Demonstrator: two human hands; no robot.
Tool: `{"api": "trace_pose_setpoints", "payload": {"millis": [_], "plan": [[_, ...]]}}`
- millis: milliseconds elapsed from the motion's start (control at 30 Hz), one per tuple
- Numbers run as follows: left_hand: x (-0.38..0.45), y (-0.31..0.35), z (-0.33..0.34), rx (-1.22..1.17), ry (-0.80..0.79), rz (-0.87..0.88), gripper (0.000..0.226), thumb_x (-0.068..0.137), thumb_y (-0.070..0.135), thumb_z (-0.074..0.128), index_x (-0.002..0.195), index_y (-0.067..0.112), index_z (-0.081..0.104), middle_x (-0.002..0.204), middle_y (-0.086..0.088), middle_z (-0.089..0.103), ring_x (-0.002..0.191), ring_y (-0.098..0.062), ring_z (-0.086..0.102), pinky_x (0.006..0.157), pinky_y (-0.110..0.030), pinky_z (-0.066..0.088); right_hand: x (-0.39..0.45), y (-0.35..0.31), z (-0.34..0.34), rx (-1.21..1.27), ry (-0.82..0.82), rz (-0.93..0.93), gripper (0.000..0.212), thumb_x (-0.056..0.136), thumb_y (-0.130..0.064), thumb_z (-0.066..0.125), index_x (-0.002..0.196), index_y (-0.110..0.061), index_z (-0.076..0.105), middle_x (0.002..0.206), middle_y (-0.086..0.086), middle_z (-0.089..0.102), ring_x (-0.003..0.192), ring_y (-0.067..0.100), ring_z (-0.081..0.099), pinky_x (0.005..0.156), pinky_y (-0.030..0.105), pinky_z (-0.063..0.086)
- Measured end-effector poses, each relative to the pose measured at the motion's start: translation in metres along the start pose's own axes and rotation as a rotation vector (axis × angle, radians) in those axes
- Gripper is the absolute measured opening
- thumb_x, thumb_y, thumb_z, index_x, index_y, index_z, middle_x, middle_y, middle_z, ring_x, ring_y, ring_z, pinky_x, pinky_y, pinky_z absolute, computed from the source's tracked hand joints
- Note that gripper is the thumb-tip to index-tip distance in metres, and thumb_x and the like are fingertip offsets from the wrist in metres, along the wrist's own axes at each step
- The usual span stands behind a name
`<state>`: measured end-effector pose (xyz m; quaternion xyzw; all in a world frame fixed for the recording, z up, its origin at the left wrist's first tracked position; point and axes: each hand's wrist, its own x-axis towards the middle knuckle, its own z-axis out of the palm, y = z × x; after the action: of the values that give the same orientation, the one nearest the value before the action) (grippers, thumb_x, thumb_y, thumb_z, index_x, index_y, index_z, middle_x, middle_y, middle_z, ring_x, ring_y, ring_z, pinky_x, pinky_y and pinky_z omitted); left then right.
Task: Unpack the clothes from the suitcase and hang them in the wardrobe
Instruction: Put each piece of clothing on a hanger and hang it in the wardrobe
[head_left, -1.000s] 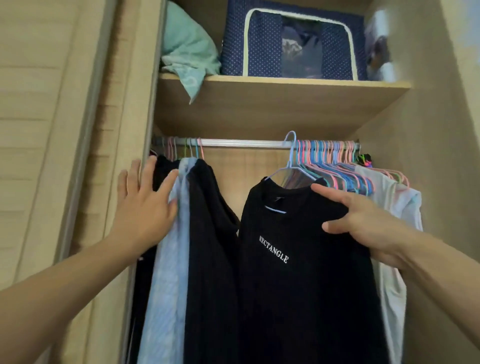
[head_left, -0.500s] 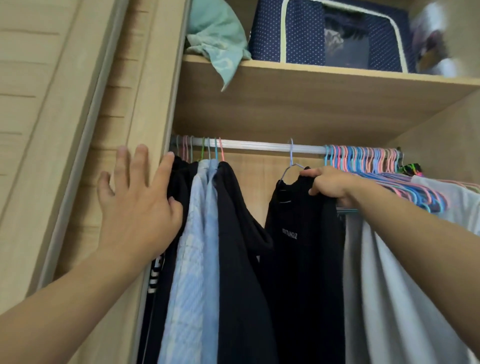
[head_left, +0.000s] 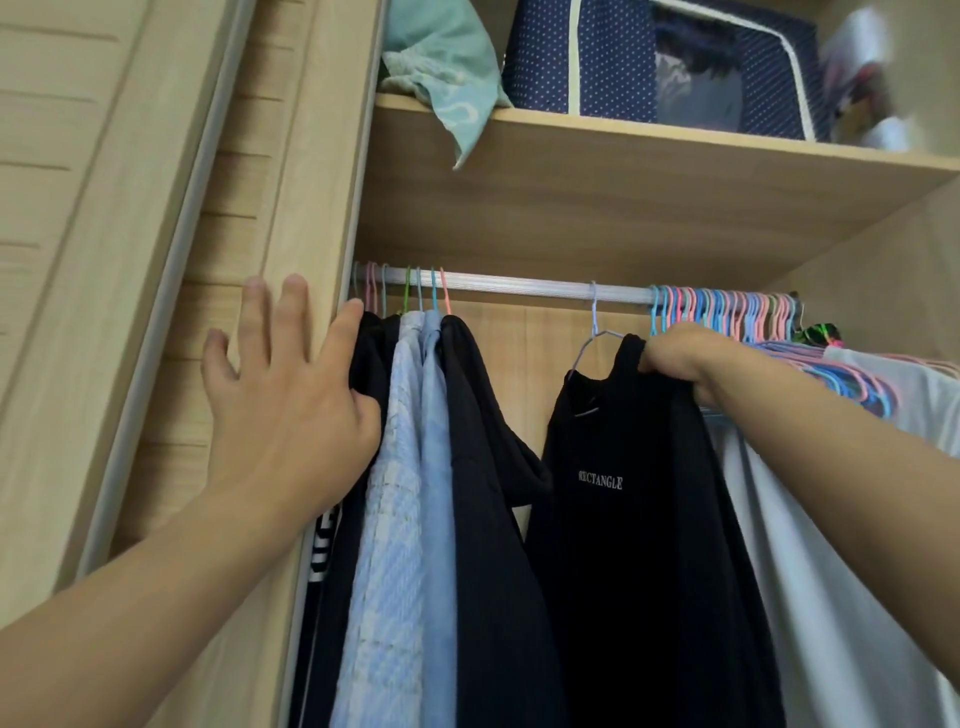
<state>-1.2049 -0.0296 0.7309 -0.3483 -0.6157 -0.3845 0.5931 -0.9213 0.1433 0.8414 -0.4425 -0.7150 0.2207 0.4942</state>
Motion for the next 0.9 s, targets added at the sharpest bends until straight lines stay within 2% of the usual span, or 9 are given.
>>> {"api": "trace_pose_setpoints", "payload": {"millis": [100, 167, 367, 533, 600, 667, 733, 800, 900], "plan": [[-0.002, 0.002, 0.001, 0.004, 0.003, 0.008, 0.075, 0.077, 0.026, 0.056, 0.150, 0.021, 0.041, 0.162, -0.021, 0.022, 0.152, -0.043, 0.012, 0.112, -0.070, 0.023, -0.014, -0.010, 0.027, 0.005, -0.037, -0.046, 0.011, 0.094, 0.006, 0.054, 0.102, 0.001, 0.058, 0.091, 0.017, 0.063, 0.068, 0.027, 0.058, 0.046, 0.023, 0.048], [-0.002, 0.002, 0.002, 0.008, -0.002, 0.010, 0.076, 0.076, 0.024, 0.061, 0.149, 0.021, 0.043, 0.162, -0.021, 0.022, 0.152, -0.043, 0.012, 0.112, -0.070, 0.022, -0.019, -0.022, 0.054, 0.050, -0.095, -0.121, 0.017, 0.093, 0.008, 0.052, 0.105, 0.002, 0.061, 0.108, 0.020, 0.065, 0.078, 0.031, 0.063, 0.060, 0.026, 0.050], [-0.002, 0.007, -0.002, -0.046, -0.011, -0.023, 0.065, 0.085, 0.040, 0.045, 0.148, 0.024, 0.046, 0.162, -0.018, 0.025, 0.153, -0.040, 0.012, 0.114, -0.066, 0.022, -0.031, -0.092, 0.151, 0.210, -0.330, -0.303, 0.034, 0.088, 0.006, 0.050, 0.120, 0.003, 0.061, 0.110, 0.022, 0.068, 0.096, 0.035, 0.068, 0.083, 0.045, 0.059], [-0.005, 0.004, -0.002, -0.057, -0.012, -0.020, 0.060, 0.093, 0.048, 0.039, 0.148, 0.025, 0.047, 0.163, -0.017, 0.023, 0.153, -0.040, 0.011, 0.115, -0.067, 0.021, -0.034, -0.106, 0.182, 0.075, -0.301, -0.321, 0.067, 0.080, -0.034, 0.056, 0.140, -0.007, 0.049, 0.134, 0.018, 0.060, 0.115, 0.036, 0.061, 0.099, 0.045, 0.052], [-0.006, 0.004, -0.001, -0.040, -0.024, -0.017, 0.057, 0.097, 0.047, 0.038, 0.149, 0.025, 0.044, 0.163, -0.017, 0.021, 0.153, -0.039, 0.009, 0.114, -0.068, 0.021, -0.038, -0.097, 0.169, 0.043, -0.259, -0.342, 0.061, 0.097, -0.041, 0.046, 0.145, -0.005, 0.044, 0.144, 0.016, 0.052, 0.127, 0.035, 0.053, 0.107, 0.040, 0.044], [-0.007, 0.005, -0.001, -0.021, -0.027, -0.014, 0.054, 0.100, 0.046, 0.041, 0.150, 0.025, 0.040, 0.163, -0.018, 0.020, 0.153, -0.039, 0.009, 0.113, -0.069, 0.021, -0.041, -0.081, 0.145, 0.078, -0.281, -0.350, 0.065, 0.104, -0.054, 0.027, 0.143, -0.007, 0.048, 0.141, 0.014, 0.054, 0.128, 0.034, 0.053, 0.107, 0.043, 0.043], [-0.007, 0.006, -0.001, -0.005, -0.037, -0.023, 0.056, 0.101, 0.048, 0.040, 0.151, 0.024, 0.039, 0.163, -0.018, 0.020, 0.152, -0.039, 0.011, 0.113, -0.070, 0.022, -0.041, -0.054, 0.113, 0.040, -0.302, -0.374, 0.069, 0.101, -0.062, 0.023, 0.132, -0.011, 0.057, 0.123, 0.008, 0.063, 0.115, 0.032, 0.060, 0.095, 0.043, 0.050], [-0.006, 0.007, -0.002, 0.016, -0.040, -0.028, 0.058, 0.101, 0.051, 0.034, 0.151, 0.023, 0.040, 0.162, -0.019, 0.022, 0.151, -0.039, 0.016, 0.112, -0.071, 0.023, -0.024, -0.023, 0.082, -0.321, -0.046, -0.481, 0.050, 0.102, -0.050, 0.038, 0.122, -0.010, 0.060, 0.113, 0.008, 0.064, 0.110, 0.034, 0.060, 0.087, 0.039, 0.049], [-0.006, 0.007, -0.003, 0.040, -0.043, -0.016, 0.061, 0.099, 0.052, 0.034, 0.151, 0.021, 0.041, 0.160, -0.020, 0.025, 0.149, -0.041, 0.019, 0.110, -0.071, 0.025, 0.002, 0.029, 0.027, -1.061, 0.437, -0.483, 0.030, 0.093, -0.024, 0.054, 0.121, -0.013, 0.057, 0.123, 0.014, 0.057, 0.117, 0.036, 0.048, 0.095, 0.042, 0.043]]}}
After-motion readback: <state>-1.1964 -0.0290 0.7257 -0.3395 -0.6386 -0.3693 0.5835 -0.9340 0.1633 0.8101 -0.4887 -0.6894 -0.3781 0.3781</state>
